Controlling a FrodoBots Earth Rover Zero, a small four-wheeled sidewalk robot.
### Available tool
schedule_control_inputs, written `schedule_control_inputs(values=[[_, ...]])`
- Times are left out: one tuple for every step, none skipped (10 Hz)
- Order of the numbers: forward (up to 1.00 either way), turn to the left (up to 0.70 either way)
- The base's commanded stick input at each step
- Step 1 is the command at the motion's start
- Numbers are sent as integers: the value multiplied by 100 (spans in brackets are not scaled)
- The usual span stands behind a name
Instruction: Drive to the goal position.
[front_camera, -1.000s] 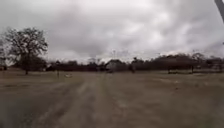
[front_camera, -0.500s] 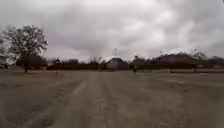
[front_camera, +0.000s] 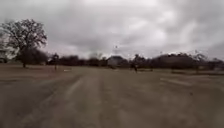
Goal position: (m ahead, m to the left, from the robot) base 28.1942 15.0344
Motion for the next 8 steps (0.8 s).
schedule_control_inputs(values=[[70,-1],[70,-1],[70,-1],[70,-1],[70,-1],[70,1],[70,-1],[70,29]])
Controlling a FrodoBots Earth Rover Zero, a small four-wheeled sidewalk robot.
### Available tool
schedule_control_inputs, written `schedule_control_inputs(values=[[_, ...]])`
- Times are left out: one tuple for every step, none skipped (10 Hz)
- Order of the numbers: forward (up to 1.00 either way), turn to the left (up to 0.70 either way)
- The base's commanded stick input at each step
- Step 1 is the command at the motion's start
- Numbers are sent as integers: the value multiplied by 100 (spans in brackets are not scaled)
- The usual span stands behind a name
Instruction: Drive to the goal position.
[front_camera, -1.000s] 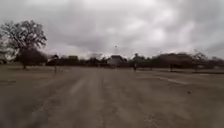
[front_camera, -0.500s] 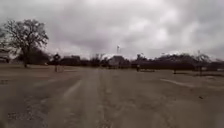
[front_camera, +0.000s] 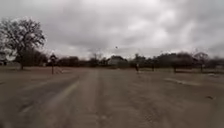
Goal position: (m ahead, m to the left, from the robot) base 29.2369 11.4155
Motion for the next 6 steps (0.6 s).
schedule_control_inputs(values=[[70,34],[70,34],[70,26],[70,4],[70,-1],[70,-1]])
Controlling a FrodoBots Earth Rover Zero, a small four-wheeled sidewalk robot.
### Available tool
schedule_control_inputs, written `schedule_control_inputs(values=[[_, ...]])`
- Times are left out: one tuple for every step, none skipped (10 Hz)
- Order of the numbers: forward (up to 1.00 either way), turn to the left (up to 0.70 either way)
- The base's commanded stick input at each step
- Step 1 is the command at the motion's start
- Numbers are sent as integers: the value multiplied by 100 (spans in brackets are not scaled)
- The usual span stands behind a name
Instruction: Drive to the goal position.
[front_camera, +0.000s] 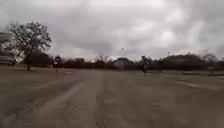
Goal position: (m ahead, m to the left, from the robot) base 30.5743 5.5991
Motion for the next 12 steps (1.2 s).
schedule_control_inputs(values=[[70,-1],[70,-1],[70,-1],[70,-1],[70,-1],[70,-1],[70,-1],[70,-1],[70,-1],[70,-1],[70,-1],[70,-1]])
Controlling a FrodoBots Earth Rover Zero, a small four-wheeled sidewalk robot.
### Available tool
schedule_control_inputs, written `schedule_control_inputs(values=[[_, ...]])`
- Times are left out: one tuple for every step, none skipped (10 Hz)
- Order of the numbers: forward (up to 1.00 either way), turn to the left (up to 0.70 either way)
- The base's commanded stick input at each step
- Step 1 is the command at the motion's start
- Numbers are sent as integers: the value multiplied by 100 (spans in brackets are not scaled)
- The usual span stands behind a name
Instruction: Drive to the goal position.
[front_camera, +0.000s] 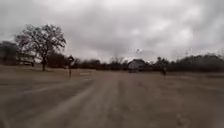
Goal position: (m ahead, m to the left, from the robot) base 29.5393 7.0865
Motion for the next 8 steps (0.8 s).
schedule_control_inputs(values=[[70,-1],[70,-1],[70,-1],[70,-1],[70,-1],[70,-1],[70,-1],[70,-1]])
